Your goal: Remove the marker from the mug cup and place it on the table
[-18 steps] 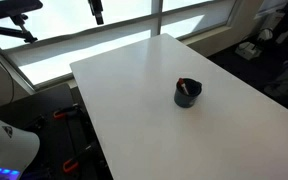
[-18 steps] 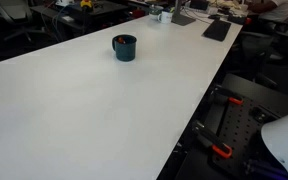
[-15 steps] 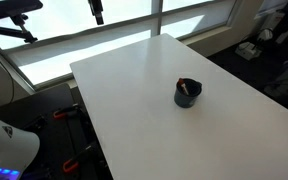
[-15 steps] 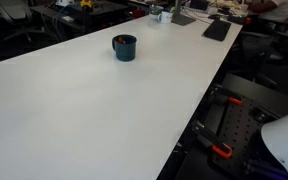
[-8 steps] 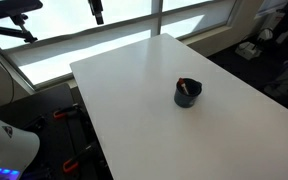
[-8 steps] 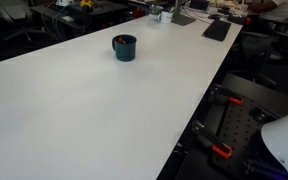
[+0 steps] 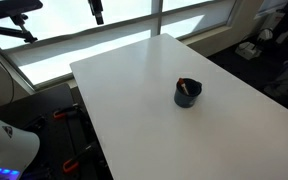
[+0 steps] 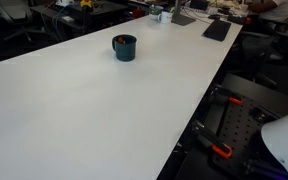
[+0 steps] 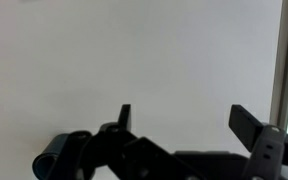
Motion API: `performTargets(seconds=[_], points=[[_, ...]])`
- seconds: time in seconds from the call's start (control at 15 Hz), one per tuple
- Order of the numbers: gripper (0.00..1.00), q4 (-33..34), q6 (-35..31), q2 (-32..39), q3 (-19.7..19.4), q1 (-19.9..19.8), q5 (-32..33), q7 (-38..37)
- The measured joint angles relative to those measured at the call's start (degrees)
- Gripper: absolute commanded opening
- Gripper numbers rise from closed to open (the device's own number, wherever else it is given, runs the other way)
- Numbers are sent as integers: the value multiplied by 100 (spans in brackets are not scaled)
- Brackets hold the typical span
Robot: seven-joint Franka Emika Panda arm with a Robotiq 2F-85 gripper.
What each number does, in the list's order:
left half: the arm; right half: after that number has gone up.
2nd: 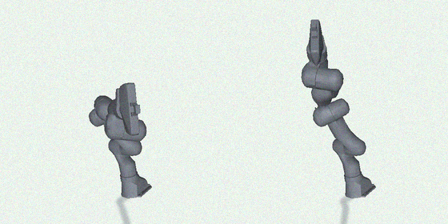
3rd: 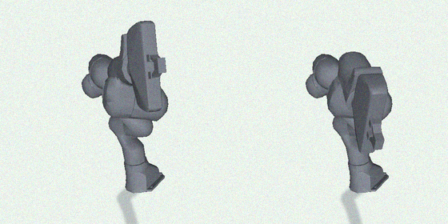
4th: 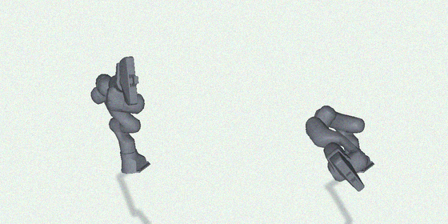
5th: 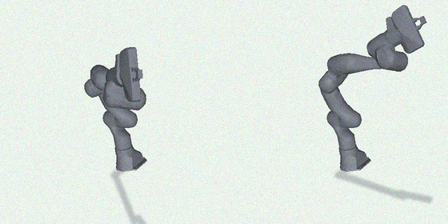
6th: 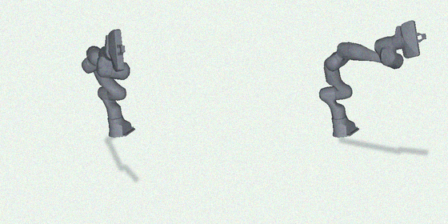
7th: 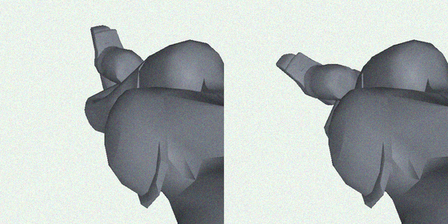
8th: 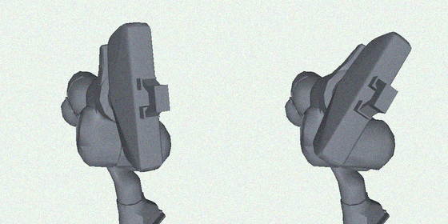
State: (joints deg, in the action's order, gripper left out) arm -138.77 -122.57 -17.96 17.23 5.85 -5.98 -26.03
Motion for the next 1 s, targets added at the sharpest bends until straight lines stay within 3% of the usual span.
performTargets(seconds=[0.47, 1.0], points=[[100, 6, 0, 19, -69, 9, 5, 0], [100, 297, -4, 412, -798, -69, -17, 419]])
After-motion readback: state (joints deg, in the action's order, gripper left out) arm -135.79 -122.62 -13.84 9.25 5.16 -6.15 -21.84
